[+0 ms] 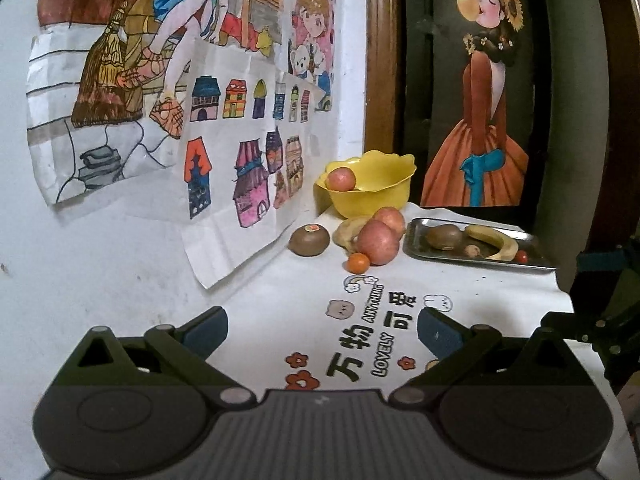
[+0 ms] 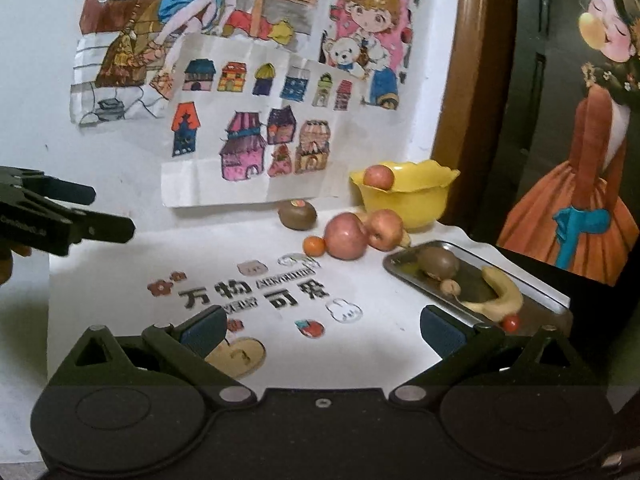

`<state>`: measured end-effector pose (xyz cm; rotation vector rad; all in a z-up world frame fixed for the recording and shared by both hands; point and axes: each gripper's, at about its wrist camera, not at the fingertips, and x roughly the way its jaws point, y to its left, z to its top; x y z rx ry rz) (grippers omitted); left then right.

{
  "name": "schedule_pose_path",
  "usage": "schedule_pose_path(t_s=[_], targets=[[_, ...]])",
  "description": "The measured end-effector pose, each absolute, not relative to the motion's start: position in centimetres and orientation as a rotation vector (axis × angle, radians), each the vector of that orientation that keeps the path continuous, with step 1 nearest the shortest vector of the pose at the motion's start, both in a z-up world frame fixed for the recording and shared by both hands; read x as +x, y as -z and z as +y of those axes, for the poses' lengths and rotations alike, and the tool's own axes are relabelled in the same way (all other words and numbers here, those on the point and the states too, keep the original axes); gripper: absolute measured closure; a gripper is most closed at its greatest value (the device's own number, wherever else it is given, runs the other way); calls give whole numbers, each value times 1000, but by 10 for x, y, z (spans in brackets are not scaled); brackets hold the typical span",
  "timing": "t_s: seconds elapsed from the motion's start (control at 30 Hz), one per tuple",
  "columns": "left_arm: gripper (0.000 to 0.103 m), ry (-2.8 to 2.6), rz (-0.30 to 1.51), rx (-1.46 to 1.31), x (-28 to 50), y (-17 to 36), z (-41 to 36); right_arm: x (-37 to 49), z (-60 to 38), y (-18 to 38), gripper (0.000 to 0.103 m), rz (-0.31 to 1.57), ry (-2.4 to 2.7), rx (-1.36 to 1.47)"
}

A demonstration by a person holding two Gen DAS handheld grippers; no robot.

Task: Organize fruits
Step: 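Move both tools down toward the loose fruits beside the yellow bowl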

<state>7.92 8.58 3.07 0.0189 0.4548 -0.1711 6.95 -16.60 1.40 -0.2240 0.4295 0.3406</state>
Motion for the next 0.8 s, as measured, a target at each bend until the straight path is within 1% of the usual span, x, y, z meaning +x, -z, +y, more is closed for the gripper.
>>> schedule_pose_path(t_s=[0.17, 0.27, 0.43, 0.57, 0.67, 0.8], targets=[[0, 165, 475, 34, 97, -34, 86, 81, -157, -18, 1, 411, -368, -247], [0, 160, 475, 50, 108, -43, 85, 85, -154, -25, 1, 364, -370, -297], [0, 155, 423, 30, 127, -66, 84, 93, -156, -49, 1, 257, -396, -395], [0, 159, 396, 32, 148, -76, 76, 117, -165, -68, 1, 214, -384, -381], [0, 179, 391, 58, 167, -69, 67, 143, -172, -66, 1, 220, -396, -345], [0, 223, 427, 97, 195, -41, 53, 189, -182, -48, 1, 300, -455, -254]])
